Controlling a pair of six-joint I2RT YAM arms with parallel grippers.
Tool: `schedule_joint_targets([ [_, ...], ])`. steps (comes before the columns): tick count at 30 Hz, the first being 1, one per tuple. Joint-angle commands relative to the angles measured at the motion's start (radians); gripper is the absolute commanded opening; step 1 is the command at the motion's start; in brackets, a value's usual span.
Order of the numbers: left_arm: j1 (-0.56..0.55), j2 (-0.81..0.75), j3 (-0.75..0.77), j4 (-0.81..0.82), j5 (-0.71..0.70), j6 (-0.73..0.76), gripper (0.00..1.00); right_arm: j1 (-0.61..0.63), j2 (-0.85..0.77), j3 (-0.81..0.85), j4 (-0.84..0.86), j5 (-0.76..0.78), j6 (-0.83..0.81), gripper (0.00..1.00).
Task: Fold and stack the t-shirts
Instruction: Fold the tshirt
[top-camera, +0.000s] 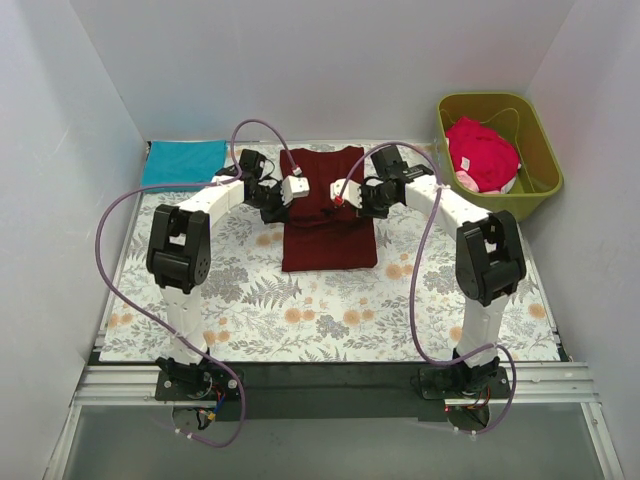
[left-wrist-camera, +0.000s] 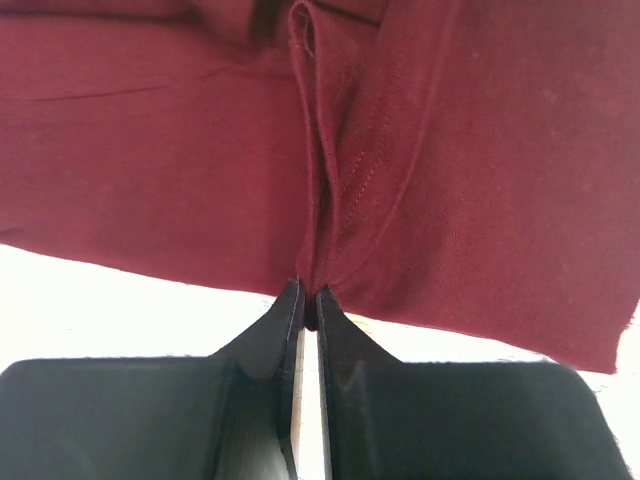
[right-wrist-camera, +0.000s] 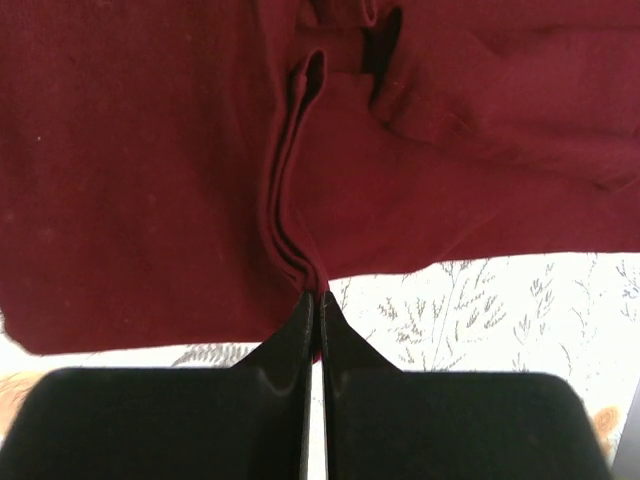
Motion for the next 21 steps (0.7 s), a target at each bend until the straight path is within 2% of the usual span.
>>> schedule_joint_targets([
  [1, 0.007, 0.014, 0.065, 0.003, 0.012, 0.024, 0.00, -0.008, 0.040, 0.063, 0.009, -0.015, -0.063, 0.01],
  [17, 0.031, 0.082, 0.128, 0.060, -0.015, -0.011, 0.00, -0.037, 0.117, 0.122, 0.084, 0.009, -0.052, 0.01],
  [19, 0.033, 0.092, 0.134, 0.088, -0.033, -0.039, 0.08, -0.037, 0.128, 0.131, 0.090, 0.009, -0.045, 0.04],
  [20, 0.033, 0.097, 0.139, 0.094, -0.038, -0.051, 0.14, -0.037, 0.131, 0.134, 0.100, 0.012, -0.037, 0.13],
  [21, 0.037, 0.100, 0.145, 0.098, -0.041, -0.063, 0.22, -0.037, 0.134, 0.154, 0.107, 0.021, -0.013, 0.17],
])
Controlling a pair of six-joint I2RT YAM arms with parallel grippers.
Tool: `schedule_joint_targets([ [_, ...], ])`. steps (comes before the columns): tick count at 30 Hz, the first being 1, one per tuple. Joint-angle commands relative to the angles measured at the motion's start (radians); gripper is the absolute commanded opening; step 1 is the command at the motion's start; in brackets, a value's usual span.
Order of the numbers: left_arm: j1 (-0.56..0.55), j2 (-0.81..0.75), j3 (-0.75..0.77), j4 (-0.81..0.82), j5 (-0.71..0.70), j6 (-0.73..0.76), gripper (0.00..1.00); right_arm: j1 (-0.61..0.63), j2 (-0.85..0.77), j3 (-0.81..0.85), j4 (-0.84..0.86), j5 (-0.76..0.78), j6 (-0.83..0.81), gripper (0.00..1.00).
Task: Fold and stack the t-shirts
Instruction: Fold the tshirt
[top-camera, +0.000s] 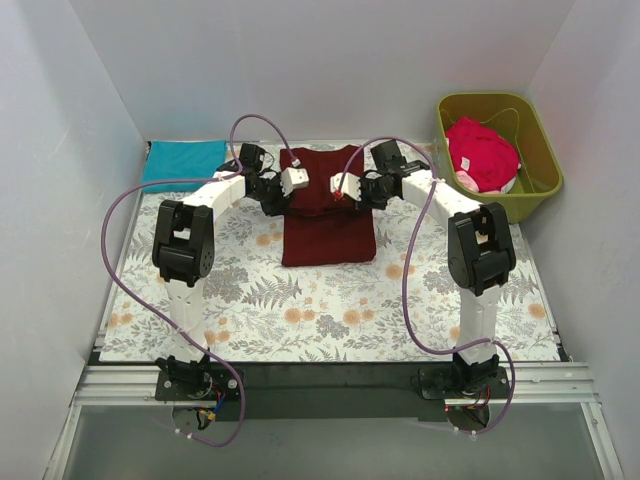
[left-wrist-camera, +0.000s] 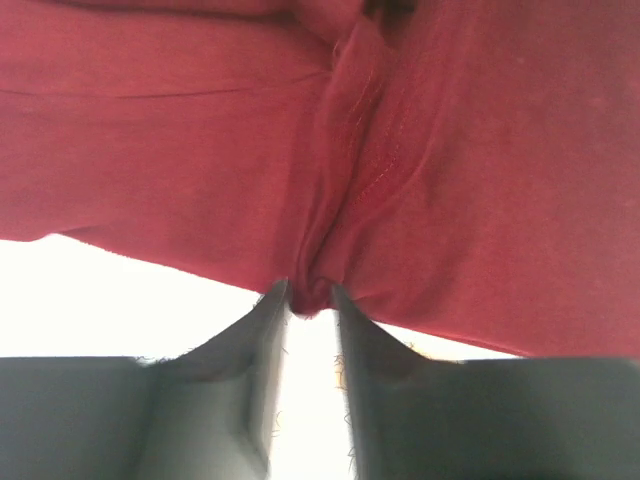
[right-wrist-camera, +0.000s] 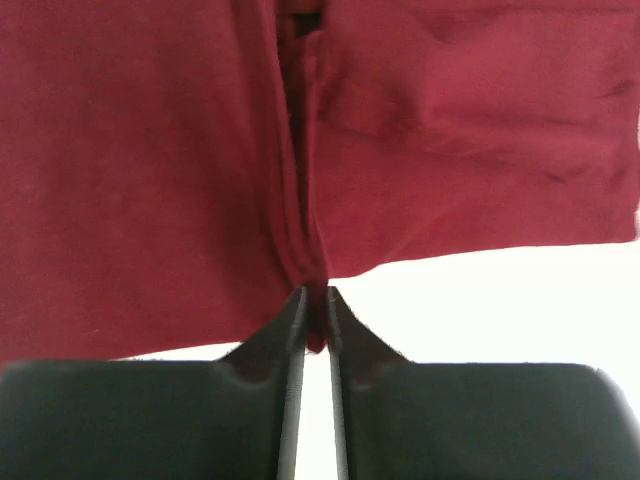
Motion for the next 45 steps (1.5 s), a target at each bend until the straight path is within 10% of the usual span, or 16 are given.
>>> schedule_joint_targets([
  [1, 0.015, 0.011, 0.056, 0.048, -0.017, -0.061, 0.32, -0.007, 0.025, 0.075, 0.057, 0.022, 0.036, 0.21],
  [3, 0.024, 0.000, 0.066, 0.046, -0.013, -0.097, 0.42, -0.016, 0.025, 0.122, 0.058, 0.027, 0.089, 0.44],
  [7, 0.052, -0.053, 0.056, 0.066, 0.021, -0.268, 0.54, -0.047, -0.017, 0.175, 0.054, 0.011, 0.202, 0.55],
  [23, -0.049, -0.267, -0.363, 0.298, 0.256, -1.132, 0.54, -0.054, -0.123, -0.052, -0.084, -0.416, 0.829, 0.39],
  [36, -0.007, -0.217, -0.673, 0.354, 0.352, -1.312, 0.51, -0.067, 0.036, -0.339, 0.079, -0.453, 1.005, 0.34],
  [45, 0.000, -0.343, -0.745, 0.279, 0.414, -1.220, 0.52, -0.068, -0.166, -0.528, 0.065, -0.455, 0.983, 0.35],
])
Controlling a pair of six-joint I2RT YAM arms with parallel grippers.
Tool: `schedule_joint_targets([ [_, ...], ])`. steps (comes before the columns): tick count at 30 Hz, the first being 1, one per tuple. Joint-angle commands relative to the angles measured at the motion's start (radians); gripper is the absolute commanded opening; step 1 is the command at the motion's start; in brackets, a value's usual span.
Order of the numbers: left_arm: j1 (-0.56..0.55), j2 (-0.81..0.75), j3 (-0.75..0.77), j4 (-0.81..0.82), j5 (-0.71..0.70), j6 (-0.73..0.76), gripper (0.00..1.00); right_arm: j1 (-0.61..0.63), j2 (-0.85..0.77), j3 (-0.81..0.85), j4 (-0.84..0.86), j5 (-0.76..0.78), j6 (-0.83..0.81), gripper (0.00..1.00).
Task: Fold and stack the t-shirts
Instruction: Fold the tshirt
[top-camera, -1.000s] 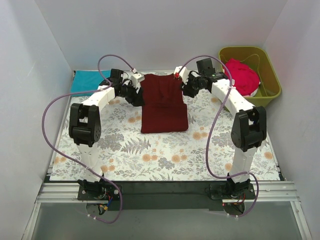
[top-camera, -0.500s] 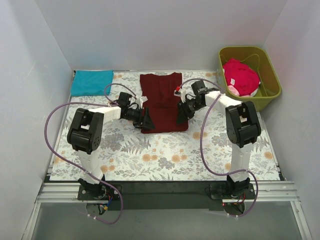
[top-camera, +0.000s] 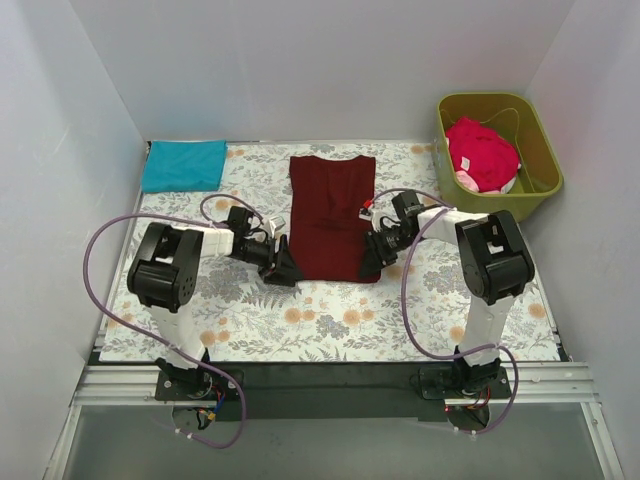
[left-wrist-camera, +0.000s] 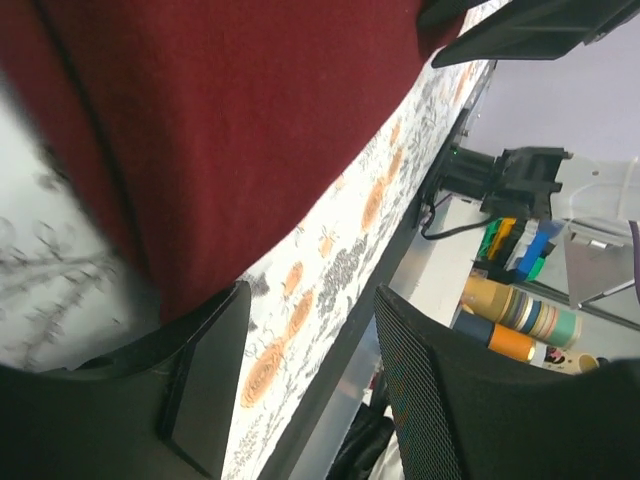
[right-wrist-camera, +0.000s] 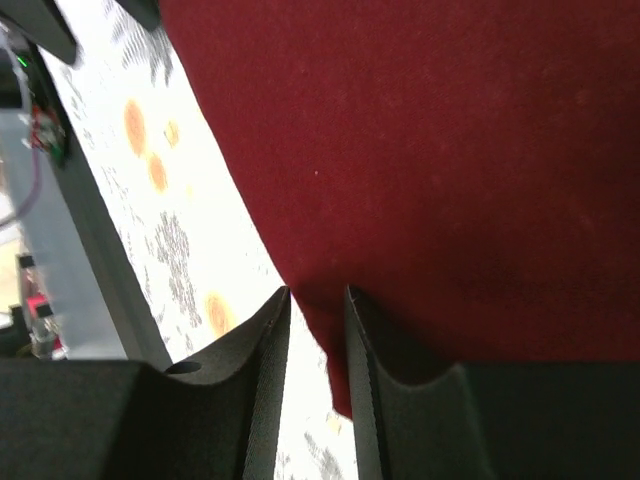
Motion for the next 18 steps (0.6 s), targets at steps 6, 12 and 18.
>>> schedule_joint_targets([
  [6, -0.001, -0.298, 0.019, -0.116, 0.051, 0.153, 0.52, -0.013, -0.242, 0.105, -0.236, 0.117, -0.165, 0.39],
  [12, -0.001, -0.188, 0.244, -0.116, -0.235, 0.214, 0.55, -0.067, -0.186, 0.292, -0.236, 0.220, -0.214, 0.41],
  [18, -0.002, 0.053, 0.497, -0.132, -0.304, 0.263, 0.59, -0.075, 0.022, 0.517, -0.235, 0.277, -0.191, 0.41],
])
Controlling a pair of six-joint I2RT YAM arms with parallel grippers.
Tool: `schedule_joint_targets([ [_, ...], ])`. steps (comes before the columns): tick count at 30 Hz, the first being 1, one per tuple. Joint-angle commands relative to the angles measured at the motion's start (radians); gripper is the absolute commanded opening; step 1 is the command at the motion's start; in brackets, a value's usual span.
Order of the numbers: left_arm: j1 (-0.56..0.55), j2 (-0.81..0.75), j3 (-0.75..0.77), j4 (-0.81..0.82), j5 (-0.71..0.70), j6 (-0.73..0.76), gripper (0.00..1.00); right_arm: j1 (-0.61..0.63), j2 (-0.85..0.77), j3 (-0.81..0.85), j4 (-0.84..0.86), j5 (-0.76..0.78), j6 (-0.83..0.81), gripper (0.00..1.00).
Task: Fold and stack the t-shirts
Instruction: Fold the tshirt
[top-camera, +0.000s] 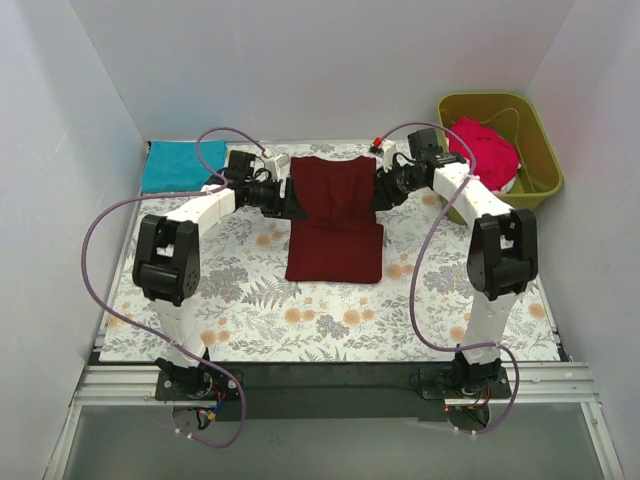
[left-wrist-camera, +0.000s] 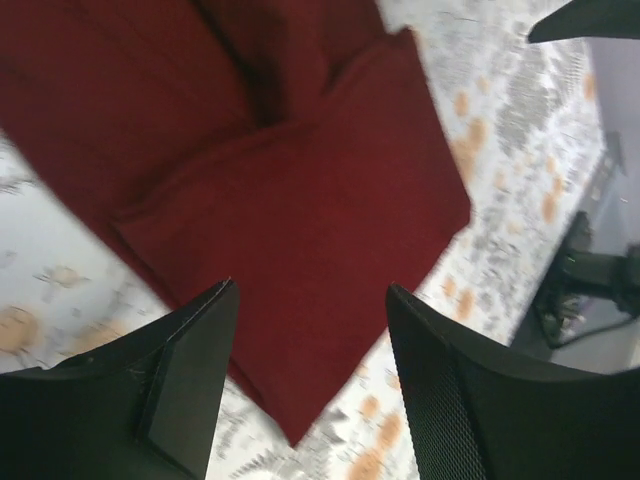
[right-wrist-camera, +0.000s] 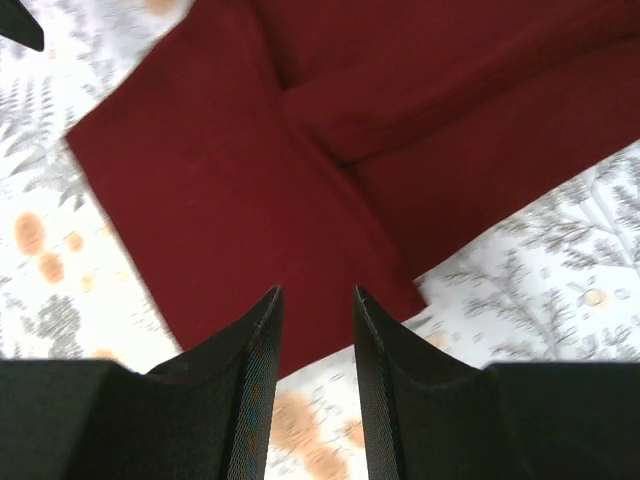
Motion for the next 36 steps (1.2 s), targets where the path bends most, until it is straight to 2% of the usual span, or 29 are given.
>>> schedule_joint_targets([
  [1, 0.001, 0.102, 0.089, -0.026, -0.104, 0.057, 0.60, 0.001, 0.111, 0.125, -0.010, 0.060, 0.006, 0.41],
  [8, -0.002, 0.255, 0.229, -0.040, -0.147, 0.148, 0.62, 0.001, 0.315, 0.294, 0.005, 0.061, 0.058, 0.44],
  [12, -0.004, 0.295, 0.272, -0.054, -0.121, 0.165, 0.62, 0.001, 0.312, 0.261, 0.008, 0.061, 0.031, 0.46],
  [21, -0.021, 0.304, 0.264, -0.051, -0.108, 0.162, 0.62, 0.010, 0.323, 0.236, 0.003, 0.017, 0.018, 0.54],
  [25, -0.021, 0.304, 0.258, -0.049, -0.113, 0.166, 0.63, 0.016, 0.329, 0.213, 0.000, 0.014, 0.017, 0.67],
  [36, -0.021, 0.309, 0.261, -0.046, -0.107, 0.157, 0.63, 0.045, 0.343, 0.167, -0.030, 0.061, -0.034, 0.65],
])
